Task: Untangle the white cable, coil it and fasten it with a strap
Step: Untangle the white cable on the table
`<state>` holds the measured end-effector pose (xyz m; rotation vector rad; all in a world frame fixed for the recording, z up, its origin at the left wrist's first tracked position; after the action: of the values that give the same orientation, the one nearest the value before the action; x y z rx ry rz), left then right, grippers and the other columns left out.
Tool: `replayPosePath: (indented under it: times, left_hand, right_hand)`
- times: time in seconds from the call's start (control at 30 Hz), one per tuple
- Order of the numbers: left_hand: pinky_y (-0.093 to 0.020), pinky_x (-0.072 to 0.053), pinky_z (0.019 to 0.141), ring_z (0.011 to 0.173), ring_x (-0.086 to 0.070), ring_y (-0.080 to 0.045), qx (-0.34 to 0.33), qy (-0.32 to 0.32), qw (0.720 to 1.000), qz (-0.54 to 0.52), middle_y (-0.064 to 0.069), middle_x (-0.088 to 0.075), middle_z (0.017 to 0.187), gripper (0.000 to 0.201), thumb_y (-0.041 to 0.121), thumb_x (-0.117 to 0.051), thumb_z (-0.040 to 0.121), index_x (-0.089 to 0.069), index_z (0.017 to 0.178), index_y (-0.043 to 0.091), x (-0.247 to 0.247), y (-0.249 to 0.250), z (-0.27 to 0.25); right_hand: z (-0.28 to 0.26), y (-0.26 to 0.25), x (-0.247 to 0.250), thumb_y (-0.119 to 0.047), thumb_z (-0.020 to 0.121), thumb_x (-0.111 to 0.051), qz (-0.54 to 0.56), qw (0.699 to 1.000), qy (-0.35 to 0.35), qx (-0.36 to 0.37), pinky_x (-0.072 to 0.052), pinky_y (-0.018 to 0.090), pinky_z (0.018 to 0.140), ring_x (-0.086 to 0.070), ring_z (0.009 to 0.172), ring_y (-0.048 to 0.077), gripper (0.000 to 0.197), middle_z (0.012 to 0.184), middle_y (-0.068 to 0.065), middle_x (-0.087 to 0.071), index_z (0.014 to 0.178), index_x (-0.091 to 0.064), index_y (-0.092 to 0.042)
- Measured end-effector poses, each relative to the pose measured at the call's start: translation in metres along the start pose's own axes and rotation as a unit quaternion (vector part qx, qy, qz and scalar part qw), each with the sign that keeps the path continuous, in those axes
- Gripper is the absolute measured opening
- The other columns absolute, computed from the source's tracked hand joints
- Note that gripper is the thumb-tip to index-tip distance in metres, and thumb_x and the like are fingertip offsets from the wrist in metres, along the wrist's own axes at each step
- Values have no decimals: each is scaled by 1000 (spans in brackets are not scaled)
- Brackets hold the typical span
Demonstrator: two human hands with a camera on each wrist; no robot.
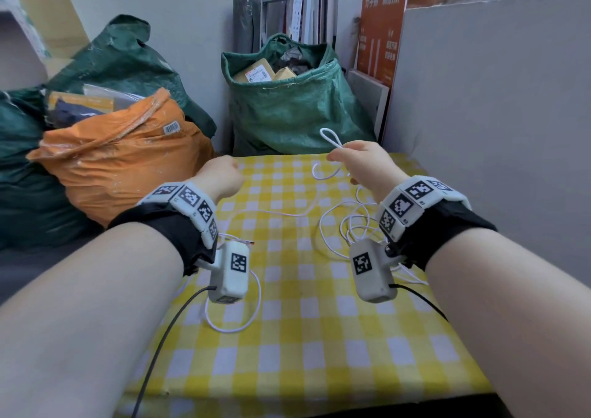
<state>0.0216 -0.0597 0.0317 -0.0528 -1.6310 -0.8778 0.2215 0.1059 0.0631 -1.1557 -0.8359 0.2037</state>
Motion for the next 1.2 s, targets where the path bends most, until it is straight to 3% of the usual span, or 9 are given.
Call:
replayPosePath:
  times: [0.17, 0.27, 0.37, 0.47, 0.57, 0.67, 0.87, 1.03, 1.2]
  left_hand:
    - [-24, -37, 97, 118, -49, -12, -246, -63, 952, -171, 6, -50, 136, 42, 22, -51, 95, -47, 137, 23, 2, 110, -50]
    - [-26, -46, 79, 83, -58, -9, -264, -66, 952, -143, 0, -68, 92, 17, 24, -53, 94, -68, 96, 16, 1, 127, -56]
    - [-18, -34, 51, 57, -39, -13, -230, -58, 965, -110, -1, -46, 64, 36, 34, -48, 97, -55, 70, 11, 1, 115, -48]
    - [-22, -40, 62, 73, -48, -15, -239, -45, 963, -113, -3, -56, 82, 29, 32, -49, 97, -61, 88, 7, 4, 106, -45]
    - [-22, -40, 93, 108, -46, -6, -297, -38, 944, -137, 6, -50, 119, 30, 22, -56, 93, -53, 123, 25, 8, 117, -55]
    - [-6, -31, 91, 112, -42, -1, -365, -36, 927, -82, 10, -48, 120, 33, 18, -54, 94, -56, 127, 21, 3, 142, -68]
    - [-37, -41, 67, 64, -47, -23, -312, -26, 950, -20, -16, -54, 70, 49, 37, -43, 98, -56, 64, 4, -6, 133, -54]
    - [-26, -37, 87, 96, -49, -10, -286, -18, 954, -88, 3, -54, 104, 39, 40, -45, 97, -69, 84, 12, -5, 124, -47]
    - [-30, -41, 74, 73, -55, -19, -216, -28, 959, -184, -3, -65, 64, 46, 32, -45, 99, -56, 62, 8, 0, 95, -32]
  right_hand:
    - [-7, -20, -26, -28, 93, -49, -84, 992, -72, 56, -38, 24, 53, -43, 52, 11, 25, 59, -5, -46, 88, -72, -20]
    - [-8, -27, -26, -29, 90, -55, -117, 987, -61, 91, -31, 13, 40, -42, 40, 4, 21, 55, -5, -45, 81, -72, -21]
    - [-5, -27, 1, -23, 90, -54, -117, 988, 30, 94, -31, 11, 40, -43, 44, 6, 21, 53, -6, -45, 79, -71, -16]
    - [-2, -20, 24, -21, 92, -50, -127, 986, 71, 83, -35, 23, 55, -40, 49, 10, 25, 54, -6, -45, 82, -71, -13]
    - [-3, -24, 4, -22, 91, -53, -121, 988, -18, 96, -32, 16, 40, -38, 39, 6, 21, 54, -4, -43, 81, -70, -15]
    - [-10, -34, -19, -24, 93, -54, -105, 984, -87, 116, -29, 15, 38, -33, 38, 6, 22, 53, -5, -39, 75, -66, -18]
    - [-6, -31, 1, -25, 91, -53, -76, 990, -19, 116, -36, 23, 48, -41, 48, 11, 24, 59, 0, -47, 71, -65, -20]
    - [1, -18, 12, -24, 90, -52, -76, 992, 50, 83, -28, 12, 37, -41, 36, 3, 23, 50, -5, -42, 74, -67, -17]
    - [4, 8, 33, -23, 90, -50, -68, 989, 128, 23, -37, 22, 50, -43, 49, 10, 25, 51, -4, -46, 77, -69, -15]
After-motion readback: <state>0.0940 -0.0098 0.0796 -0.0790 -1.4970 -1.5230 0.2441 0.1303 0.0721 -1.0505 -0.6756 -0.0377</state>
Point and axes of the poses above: each hand's wrist, its own z-axis towards the middle knuckle, its own x-axis out of the back of the hand, y = z × x, the point moved 10 cm from there along z, towards the middle knuckle
